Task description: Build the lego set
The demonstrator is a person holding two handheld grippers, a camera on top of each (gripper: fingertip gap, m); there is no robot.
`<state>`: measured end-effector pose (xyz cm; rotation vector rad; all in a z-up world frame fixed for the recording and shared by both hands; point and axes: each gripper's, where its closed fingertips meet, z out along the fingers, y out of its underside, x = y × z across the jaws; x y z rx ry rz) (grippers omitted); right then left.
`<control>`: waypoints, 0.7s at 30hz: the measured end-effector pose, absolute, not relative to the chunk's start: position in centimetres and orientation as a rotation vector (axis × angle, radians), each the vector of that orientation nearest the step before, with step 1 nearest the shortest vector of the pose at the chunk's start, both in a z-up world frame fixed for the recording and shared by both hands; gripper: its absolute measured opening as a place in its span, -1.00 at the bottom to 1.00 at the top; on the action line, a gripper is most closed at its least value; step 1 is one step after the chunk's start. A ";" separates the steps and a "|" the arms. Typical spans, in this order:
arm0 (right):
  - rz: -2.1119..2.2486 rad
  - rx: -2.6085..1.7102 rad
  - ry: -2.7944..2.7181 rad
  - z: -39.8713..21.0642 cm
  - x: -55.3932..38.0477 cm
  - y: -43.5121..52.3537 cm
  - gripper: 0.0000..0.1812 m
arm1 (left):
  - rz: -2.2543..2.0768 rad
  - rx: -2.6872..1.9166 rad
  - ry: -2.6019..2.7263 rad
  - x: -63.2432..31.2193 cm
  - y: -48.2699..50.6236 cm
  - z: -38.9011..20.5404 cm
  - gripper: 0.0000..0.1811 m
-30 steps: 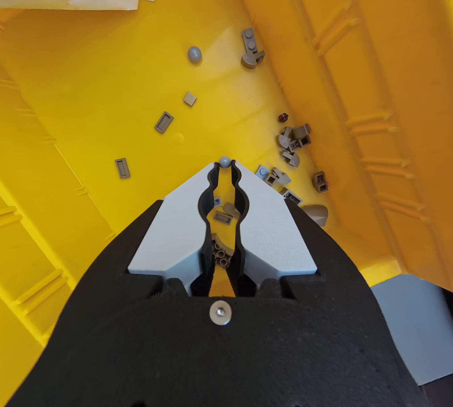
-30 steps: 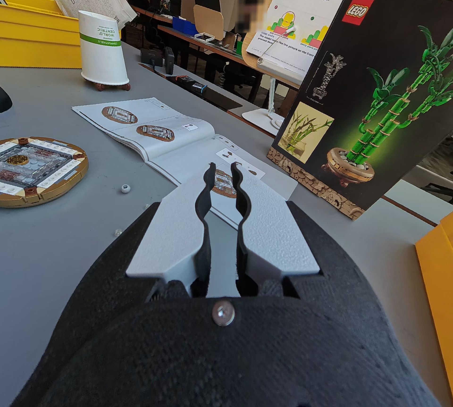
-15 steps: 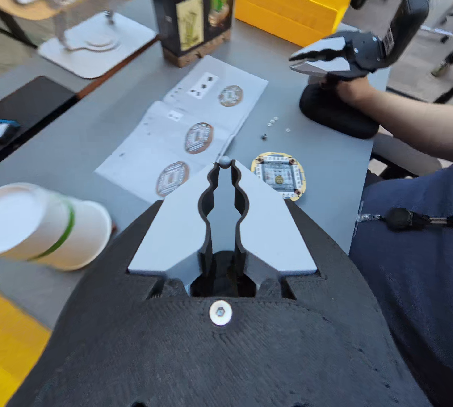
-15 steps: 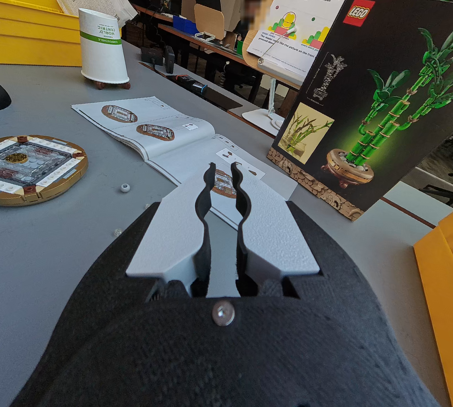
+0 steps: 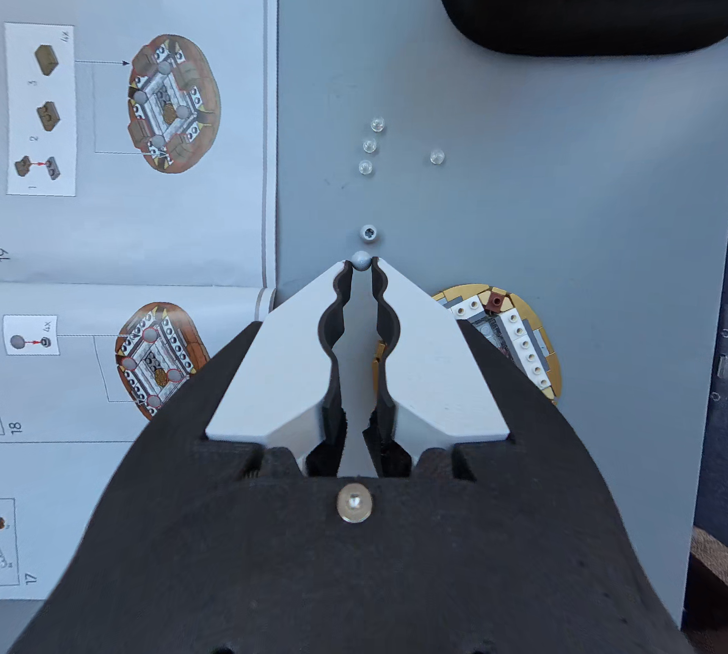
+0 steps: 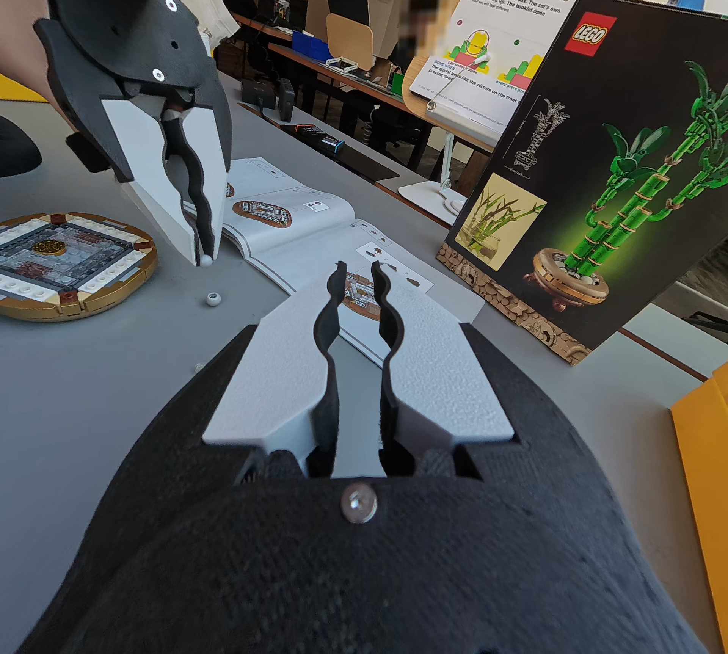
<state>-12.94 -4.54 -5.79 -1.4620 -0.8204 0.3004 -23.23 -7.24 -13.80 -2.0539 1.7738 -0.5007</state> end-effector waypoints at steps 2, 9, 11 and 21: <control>0.311 -1.469 -0.830 -6.0 -13.0 -4.6 -0.86 | -0.472 -2.074 1.812 -23.4 -7.1 -14.5 -0.91; 0.347 -1.472 -0.822 -5.9 -13.0 -4.6 -0.86 | -0.452 -2.105 1.850 -23.8 -7.1 -16.0 -0.91; 0.356 -1.472 -0.817 -5.8 -12.9 -4.6 -0.86 | -0.438 -2.100 1.853 -23.7 -7.0 -16.2 -0.91; 0.365 -1.469 -0.806 -5.7 -12.8 -4.6 -0.86 | -0.540 -2.062 1.712 -23.9 -6.1 -12.3 -0.72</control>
